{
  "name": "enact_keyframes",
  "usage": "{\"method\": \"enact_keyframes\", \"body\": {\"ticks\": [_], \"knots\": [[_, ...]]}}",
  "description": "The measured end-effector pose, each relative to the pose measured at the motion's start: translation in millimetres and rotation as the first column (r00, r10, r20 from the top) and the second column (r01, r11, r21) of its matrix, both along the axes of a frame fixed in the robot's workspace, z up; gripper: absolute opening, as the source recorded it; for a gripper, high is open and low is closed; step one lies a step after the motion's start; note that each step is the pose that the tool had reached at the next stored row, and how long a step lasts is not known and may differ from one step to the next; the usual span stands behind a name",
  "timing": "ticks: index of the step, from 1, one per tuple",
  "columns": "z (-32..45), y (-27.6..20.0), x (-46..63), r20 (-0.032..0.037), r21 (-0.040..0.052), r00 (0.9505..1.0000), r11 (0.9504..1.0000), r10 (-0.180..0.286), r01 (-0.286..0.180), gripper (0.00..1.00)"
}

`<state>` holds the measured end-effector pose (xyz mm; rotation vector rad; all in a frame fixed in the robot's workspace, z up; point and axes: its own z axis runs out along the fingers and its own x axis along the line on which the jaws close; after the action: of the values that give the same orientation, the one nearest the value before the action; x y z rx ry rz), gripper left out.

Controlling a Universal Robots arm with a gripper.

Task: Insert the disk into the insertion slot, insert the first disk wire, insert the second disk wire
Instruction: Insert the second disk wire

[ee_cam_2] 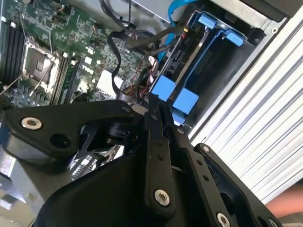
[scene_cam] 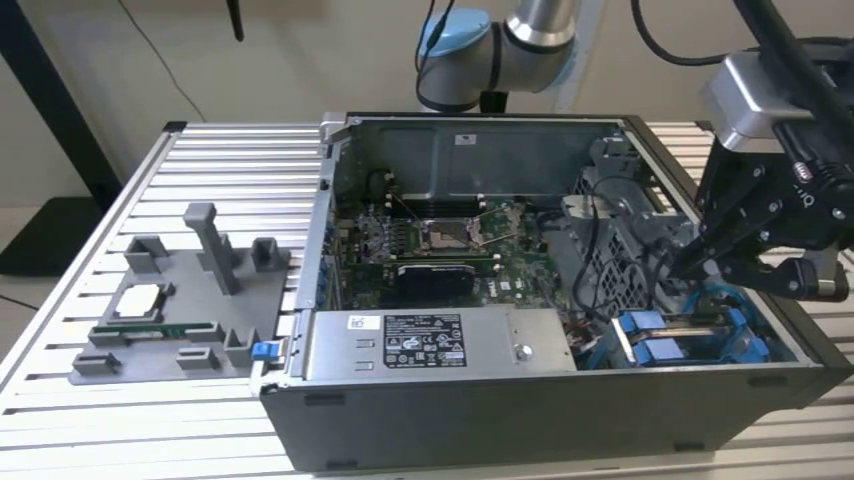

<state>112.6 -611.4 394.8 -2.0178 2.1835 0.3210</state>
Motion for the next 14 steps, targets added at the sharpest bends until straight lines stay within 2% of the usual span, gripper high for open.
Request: {"method": "enact_keyframes", "body": {"ticks": [4, 10, 14], "knots": [[-5.1, 0.1, -0.9, 0.0107, -0.0004, 0.9995, 0.9996, 0.028, -0.028, 0.0], [-11.6, 1.2, -0.8, 0.0408, -0.0019, 0.9972, 0.9981, 0.062, -0.062, 0.0], [-16.3, 1.3, -0.9, 0.0423, -0.0027, 0.997, 0.9979, 0.064, -0.064, 0.0]]}}
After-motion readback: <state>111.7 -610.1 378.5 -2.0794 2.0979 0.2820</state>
